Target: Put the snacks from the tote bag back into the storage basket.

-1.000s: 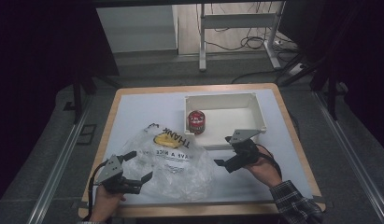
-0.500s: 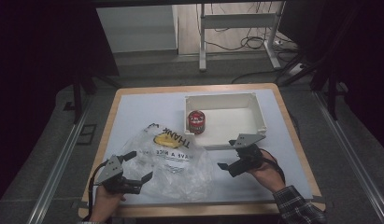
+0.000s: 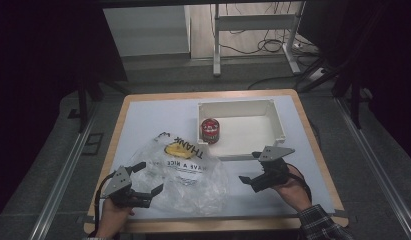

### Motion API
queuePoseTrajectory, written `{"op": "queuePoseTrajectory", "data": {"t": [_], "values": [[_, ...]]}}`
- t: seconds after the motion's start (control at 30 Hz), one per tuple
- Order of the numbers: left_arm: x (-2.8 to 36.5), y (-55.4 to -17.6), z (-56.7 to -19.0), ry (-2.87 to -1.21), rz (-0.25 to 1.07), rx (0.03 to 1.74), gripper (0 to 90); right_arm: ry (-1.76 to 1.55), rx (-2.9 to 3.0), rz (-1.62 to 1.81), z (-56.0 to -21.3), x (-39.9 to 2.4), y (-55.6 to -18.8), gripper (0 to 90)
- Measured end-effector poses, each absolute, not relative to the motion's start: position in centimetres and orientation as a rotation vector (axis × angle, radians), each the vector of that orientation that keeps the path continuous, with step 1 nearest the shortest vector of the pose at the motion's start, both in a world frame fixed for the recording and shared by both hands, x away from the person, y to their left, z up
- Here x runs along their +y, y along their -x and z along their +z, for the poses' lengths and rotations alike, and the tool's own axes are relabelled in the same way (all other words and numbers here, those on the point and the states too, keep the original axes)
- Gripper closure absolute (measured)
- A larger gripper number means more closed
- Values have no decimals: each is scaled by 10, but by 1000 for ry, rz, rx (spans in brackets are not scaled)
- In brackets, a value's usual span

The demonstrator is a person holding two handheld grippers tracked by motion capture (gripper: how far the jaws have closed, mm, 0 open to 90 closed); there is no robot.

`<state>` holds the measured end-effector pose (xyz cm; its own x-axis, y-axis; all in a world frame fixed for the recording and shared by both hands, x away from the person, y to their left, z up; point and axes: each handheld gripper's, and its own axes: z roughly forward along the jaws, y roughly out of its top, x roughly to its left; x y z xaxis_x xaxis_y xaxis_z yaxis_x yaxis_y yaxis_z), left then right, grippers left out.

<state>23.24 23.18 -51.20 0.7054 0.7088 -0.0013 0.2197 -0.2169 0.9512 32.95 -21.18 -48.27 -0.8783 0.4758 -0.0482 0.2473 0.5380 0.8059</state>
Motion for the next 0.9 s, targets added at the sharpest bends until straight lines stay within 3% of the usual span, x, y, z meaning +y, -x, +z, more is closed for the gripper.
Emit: {"op": "queuePoseTrajectory", "data": {"t": [0.9], "values": [[231, -233, -513, -1779, 529, 740, 44, -707, 2399, 1292, -485, -249, -312, 33]]}}
